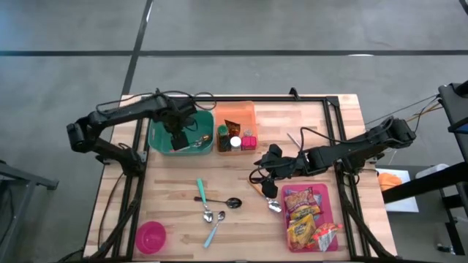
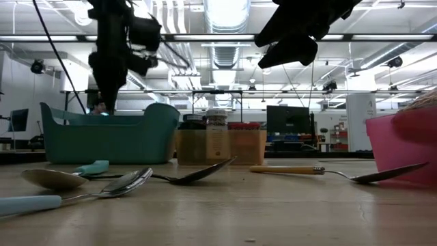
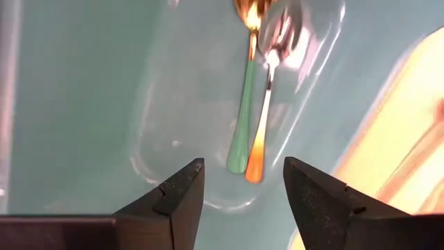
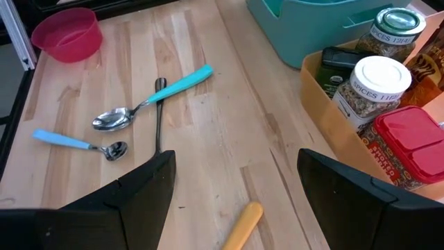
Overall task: Pick & Place Food Item
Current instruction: Put the top left light blue spoon into the green bin
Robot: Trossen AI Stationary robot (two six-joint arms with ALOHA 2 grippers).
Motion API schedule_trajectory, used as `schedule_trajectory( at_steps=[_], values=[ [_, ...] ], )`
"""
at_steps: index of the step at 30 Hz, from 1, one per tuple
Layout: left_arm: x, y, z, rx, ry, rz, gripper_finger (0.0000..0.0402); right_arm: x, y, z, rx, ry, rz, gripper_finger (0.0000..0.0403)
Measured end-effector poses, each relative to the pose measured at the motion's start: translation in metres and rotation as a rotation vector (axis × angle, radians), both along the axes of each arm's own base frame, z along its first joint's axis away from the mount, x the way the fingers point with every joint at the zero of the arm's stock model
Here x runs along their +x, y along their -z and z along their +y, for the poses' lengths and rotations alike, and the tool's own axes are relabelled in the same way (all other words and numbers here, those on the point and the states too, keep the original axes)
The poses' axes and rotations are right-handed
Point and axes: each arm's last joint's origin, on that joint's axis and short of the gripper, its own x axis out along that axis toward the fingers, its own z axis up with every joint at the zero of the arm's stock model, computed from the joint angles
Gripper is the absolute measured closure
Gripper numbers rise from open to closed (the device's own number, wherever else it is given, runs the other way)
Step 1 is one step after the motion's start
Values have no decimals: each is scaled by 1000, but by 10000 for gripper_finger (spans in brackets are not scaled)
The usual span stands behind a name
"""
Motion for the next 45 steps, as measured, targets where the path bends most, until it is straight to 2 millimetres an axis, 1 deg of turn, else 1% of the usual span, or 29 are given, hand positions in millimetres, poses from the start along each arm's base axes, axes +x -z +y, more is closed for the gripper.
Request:
schedule_trajectory(
  at_steps=[5,8,14,19,24,28,30,35,39,42,45],
  values=[
    [-3,-30,-9,60,20,-116,203,0,0,0,0,2,0,103],
    [-4,-42,-21,81,47,-175,203,0,0,-1,14,22,-5,103],
    [4,-46,-55,74,205,-207,203,1,-1,-1,30,35,-21,103],
    [15,-47,-85,73,349,-259,203,2,-3,-1,-43,-19,-27,103],
    [26,-45,-114,73,474,-334,203,2,-3,-1,-52,-26,-27,103],
    [33,-36,-133,68,567,-344,203,2,-3,-1,-59,-32,-27,103],
    [35,-27,-140,66,619,-318,203,2,-3,-1,-63,-38,-26,103],
    [36,1,-152,58,739,-227,203,2,-2,-1,-139,-95,-12,103],
    [41,18,-161,50,781,-254,203,2,-2,-1,-193,-130,-8,103],
    [44,27,-166,37,815,-285,203,2,-3,-1,-165,-108,-22,103],
    [44,36,-170,37,892,-260,203,3,-3,0,-121,-78,-30,103]
  ],
)
